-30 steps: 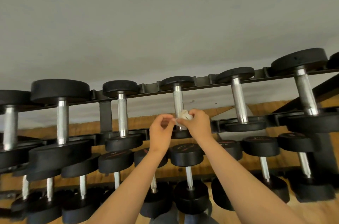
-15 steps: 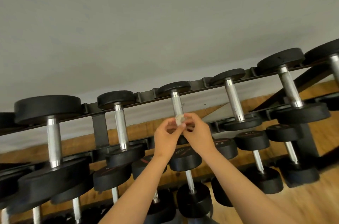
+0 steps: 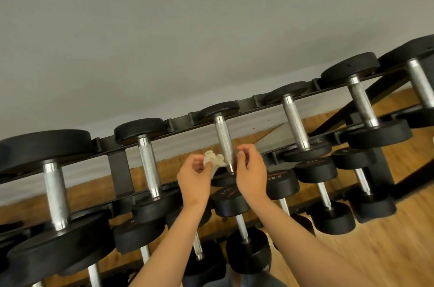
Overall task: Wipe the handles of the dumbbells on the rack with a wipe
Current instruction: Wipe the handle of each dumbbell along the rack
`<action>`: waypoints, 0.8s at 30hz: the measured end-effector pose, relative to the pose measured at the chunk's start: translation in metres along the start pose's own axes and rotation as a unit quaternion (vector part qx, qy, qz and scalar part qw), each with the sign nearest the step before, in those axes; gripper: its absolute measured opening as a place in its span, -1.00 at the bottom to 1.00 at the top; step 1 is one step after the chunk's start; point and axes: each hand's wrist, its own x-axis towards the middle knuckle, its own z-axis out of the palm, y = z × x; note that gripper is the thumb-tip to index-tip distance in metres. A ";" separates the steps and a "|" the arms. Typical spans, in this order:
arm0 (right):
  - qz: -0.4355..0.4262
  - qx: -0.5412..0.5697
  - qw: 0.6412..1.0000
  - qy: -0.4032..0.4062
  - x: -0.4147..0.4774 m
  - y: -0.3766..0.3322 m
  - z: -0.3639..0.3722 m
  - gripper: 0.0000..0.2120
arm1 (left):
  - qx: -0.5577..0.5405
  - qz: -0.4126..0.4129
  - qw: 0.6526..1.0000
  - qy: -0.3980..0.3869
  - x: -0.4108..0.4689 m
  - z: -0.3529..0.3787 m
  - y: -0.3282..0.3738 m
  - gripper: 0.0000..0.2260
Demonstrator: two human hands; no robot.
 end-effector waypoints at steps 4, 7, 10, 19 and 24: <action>-0.005 0.005 1.000 -0.006 0.002 0.005 0.000 -0.87 | 0.031 -0.010 0.993 -0.110 0.002 0.006 -0.002 -0.85; -0.004 0.011 1.000 -0.006 0.002 0.006 0.000 -0.85 | 0.029 -0.034 0.990 -0.134 0.008 0.011 -0.003 -0.87; -0.014 0.008 1.000 0.006 0.003 0.007 0.002 -0.84 | 0.040 -0.032 0.987 -0.152 0.013 0.009 -0.003 -0.91; -0.029 -0.002 0.999 0.018 0.003 0.007 0.003 -0.84 | 0.061 -0.002 0.960 -0.272 0.016 -0.001 -0.002 -0.91; -0.013 0.005 1.000 0.004 0.004 0.007 0.001 -0.83 | 0.044 -0.049 0.952 -0.299 0.020 0.002 0.004 -0.94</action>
